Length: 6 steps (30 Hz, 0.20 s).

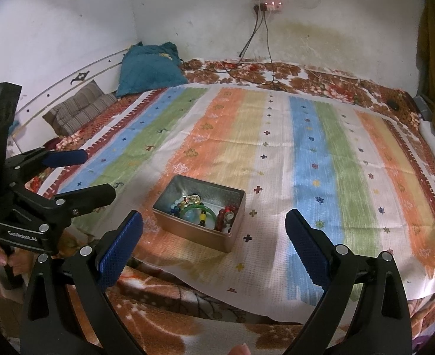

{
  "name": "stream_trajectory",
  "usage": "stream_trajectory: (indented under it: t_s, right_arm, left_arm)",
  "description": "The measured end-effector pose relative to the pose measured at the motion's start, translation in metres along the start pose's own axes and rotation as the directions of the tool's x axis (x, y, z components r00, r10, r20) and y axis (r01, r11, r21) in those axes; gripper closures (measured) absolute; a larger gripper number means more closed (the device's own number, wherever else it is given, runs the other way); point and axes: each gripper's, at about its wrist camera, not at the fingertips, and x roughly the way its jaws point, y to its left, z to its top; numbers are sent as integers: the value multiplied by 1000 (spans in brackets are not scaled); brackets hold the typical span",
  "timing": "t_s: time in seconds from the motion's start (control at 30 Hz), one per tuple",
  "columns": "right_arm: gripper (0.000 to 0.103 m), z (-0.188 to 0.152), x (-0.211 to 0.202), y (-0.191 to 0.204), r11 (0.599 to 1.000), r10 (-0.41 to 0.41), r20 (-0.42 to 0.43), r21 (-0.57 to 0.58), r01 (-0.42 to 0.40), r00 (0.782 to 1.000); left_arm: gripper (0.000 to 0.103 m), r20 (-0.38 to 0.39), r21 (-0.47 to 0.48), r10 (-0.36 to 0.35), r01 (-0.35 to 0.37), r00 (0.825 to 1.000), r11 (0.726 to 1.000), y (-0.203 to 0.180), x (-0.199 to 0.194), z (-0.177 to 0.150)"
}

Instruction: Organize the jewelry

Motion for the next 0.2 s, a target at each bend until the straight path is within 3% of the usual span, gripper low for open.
stream_trajectory:
  t_s: [0.2]
  right_arm:
    - [5,1,0,1,1000,0,-2,-2,0,1000]
  left_arm:
    - [6,-4,-4,1,-1,1000,1000,1,1,-1]
